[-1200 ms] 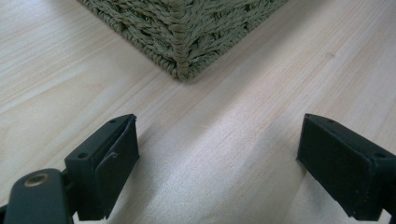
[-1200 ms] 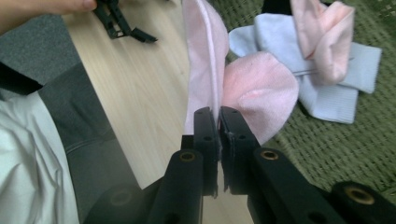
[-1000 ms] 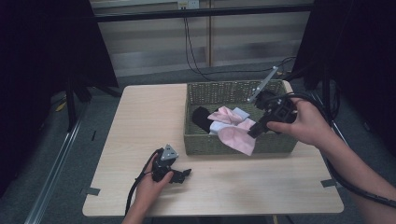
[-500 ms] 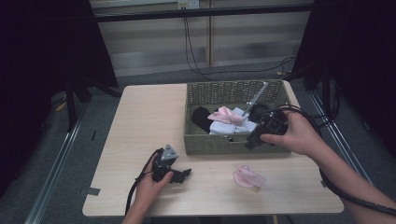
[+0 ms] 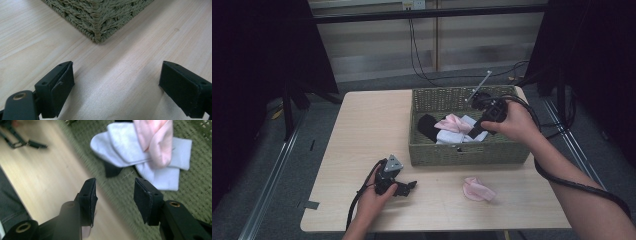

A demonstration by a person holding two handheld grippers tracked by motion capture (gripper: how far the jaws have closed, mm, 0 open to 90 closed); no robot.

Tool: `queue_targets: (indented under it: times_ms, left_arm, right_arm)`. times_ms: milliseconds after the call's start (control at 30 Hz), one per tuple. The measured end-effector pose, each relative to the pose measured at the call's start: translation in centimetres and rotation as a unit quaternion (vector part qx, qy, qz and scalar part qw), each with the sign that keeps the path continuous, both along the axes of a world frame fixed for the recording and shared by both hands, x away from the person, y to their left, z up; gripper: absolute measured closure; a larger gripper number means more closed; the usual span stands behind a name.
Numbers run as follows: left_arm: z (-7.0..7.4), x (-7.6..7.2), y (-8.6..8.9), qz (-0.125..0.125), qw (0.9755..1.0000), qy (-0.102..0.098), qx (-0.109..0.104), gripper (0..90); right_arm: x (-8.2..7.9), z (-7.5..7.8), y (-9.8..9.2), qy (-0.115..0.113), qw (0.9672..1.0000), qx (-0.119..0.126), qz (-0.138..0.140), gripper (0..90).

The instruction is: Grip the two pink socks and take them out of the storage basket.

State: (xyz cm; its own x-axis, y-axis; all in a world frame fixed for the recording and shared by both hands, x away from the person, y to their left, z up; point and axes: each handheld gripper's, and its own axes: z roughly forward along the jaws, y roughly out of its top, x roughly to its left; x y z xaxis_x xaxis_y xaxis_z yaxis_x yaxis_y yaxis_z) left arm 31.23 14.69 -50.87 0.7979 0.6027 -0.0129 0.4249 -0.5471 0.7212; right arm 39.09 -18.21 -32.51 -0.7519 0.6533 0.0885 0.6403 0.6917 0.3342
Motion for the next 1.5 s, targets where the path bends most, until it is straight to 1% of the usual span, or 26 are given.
queue_targets:
  times_ms: [67,100,133,167,233,267,300,333,467,500,533,567,600,700,767,967,1100,1167,1233,1267,1300,1333,1367,1433,1467,1500]
  left_arm:
    - [0.0,0.0,0.0,0.000,1.0000,0.000,0.000,11.9]
    - [0.0,0.0,0.0,0.000,1.0000,0.000,0.000,11.9]
    - [0.0,0.0,0.0,0.000,1.0000,0.000,0.000,11.9]
    - [0.0,0.0,0.0,0.000,1.0000,0.000,0.000,11.9]
    - [0.0,0.0,0.0,0.000,1.0000,0.001,-0.001,12.0]
    - [0.0,0.0,0.0,0.000,1.0000,0.001,-0.001,11.9]
    - [0.0,0.0,0.0,0.000,1.0000,0.000,0.000,11.9]
    - [0.0,0.0,0.0,0.000,1.0000,0.000,-0.001,11.9]
    - [0.0,0.0,0.0,-0.001,1.0000,0.002,-0.002,11.9]
    - [0.0,0.0,0.0,-0.001,1.0000,0.002,-0.002,11.9]
    - [0.0,0.0,0.0,-0.001,1.0000,0.001,-0.002,11.9]
    - [0.0,0.0,0.0,-0.001,1.0000,0.001,-0.002,11.9]
    - [0.0,0.0,0.0,-0.001,1.0000,0.001,-0.001,11.9]
    - [0.0,0.0,0.0,0.000,1.0000,0.001,-0.002,11.9]
    - [0.0,0.0,0.0,0.000,1.0000,0.001,-0.002,11.9]
    - [0.0,0.0,0.0,0.001,1.0000,0.000,0.000,11.9]
    - [0.0,0.0,0.0,0.001,1.0000,0.000,0.000,11.9]
    - [0.0,0.0,0.0,0.001,1.0000,0.000,0.000,11.9]
    - [0.0,0.0,0.0,0.001,1.0000,0.000,0.000,11.9]
    - [0.0,0.0,0.0,0.002,1.0000,-0.001,-0.001,11.9]
    - [0.0,0.0,0.0,0.002,1.0000,-0.001,-0.001,11.9]
    - [0.0,0.0,0.0,0.002,1.0000,-0.001,-0.002,11.9]
    - [0.0,0.0,0.0,0.002,1.0000,-0.001,-0.001,11.9]
    - [0.0,0.0,0.0,0.002,1.0000,-0.001,-0.002,11.9]
    - [0.0,0.0,0.0,0.002,1.0000,-0.001,-0.001,11.9]
    - [0.0,0.0,0.0,0.002,1.0000,-0.001,-0.001,11.9]
  right_arm:
    - [0.9,-0.3,0.2,-0.001,0.9999,-0.003,-0.015,49.9]
    - [0.9,-0.3,0.2,-0.001,0.9999,-0.003,-0.015,49.9]
    - [1.9,-0.8,0.2,-0.008,0.9997,-0.007,-0.024,48.1]
    - [2.3,-1.1,0.2,-0.011,0.9995,-0.009,-0.030,47.4]
    - [2.7,-1.3,0.2,-0.012,0.9993,-0.008,-0.035,45.5]
    - [3.4,-1.9,0.2,-0.014,0.9986,-0.001,-0.051,44.9]
    - [3.4,-1.9,0.2,-0.014,0.9986,-0.001,-0.051,44.9]
    - [3.9,-2.3,0.1,-0.014,0.9982,0.001,-0.058,42.9]
    - [4.8,-3.5,0.3,-0.017,0.9978,-0.002,-0.064,41.6]
    - [4.8,-3.5,0.3,-0.017,0.9978,-0.002,-0.064,41.6]
    - [5.2,-4.2,0.6,-0.021,0.9978,-0.010,-0.062,41.4]
    - [5.2,-4.2,0.6,-0.021,0.9978,-0.010,-0.062,41.4]
    - [5.4,-4.8,0.9,-0.021,0.9978,-0.013,-0.061,41.4]
    - [6.0,-5.7,1.4,-0.026,0.9971,-0.020,-0.069,41.3]
    - [6.5,-6.2,1.6,-0.027,0.9970,-0.013,-0.072,41.6]
    - [7.7,-7.5,2.1,-0.033,0.9957,-0.015,-0.086,42.0]
    - [8.3,-8.1,2.3,-0.030,0.9952,-0.014,-0.092,42.1]
    - [8.8,-8.7,2.4,-0.025,0.9947,-0.016,-0.098,43.9]
    - [9.0,-8.9,2.4,-0.029,0.9948,-0.013,-0.097,45.5]
    - [9.1,-9.3,2.4,-0.023,0.9947,-0.001,-0.101,47.0]
    - [9.1,-9.3,2.4,-0.023,0.9947,-0.001,-0.101,47.0]
    - [9.2,-9.7,2.5,-0.026,0.9944,-0.004,-0.102,51.1]
    - [9.2,-9.9,2.5,-0.020,0.9946,-0.006,-0.102,53.3]
    - [9.3,-10.0,2.6,-0.018,0.9947,-0.003,-0.101,54.9]
    - [9.3,-10.2,2.7,-0.015,0.9949,-0.006,-0.099,62.3]
    - [9.3,-10.2,2.7,-0.015,0.9949,-0.006,-0.099,62.3]
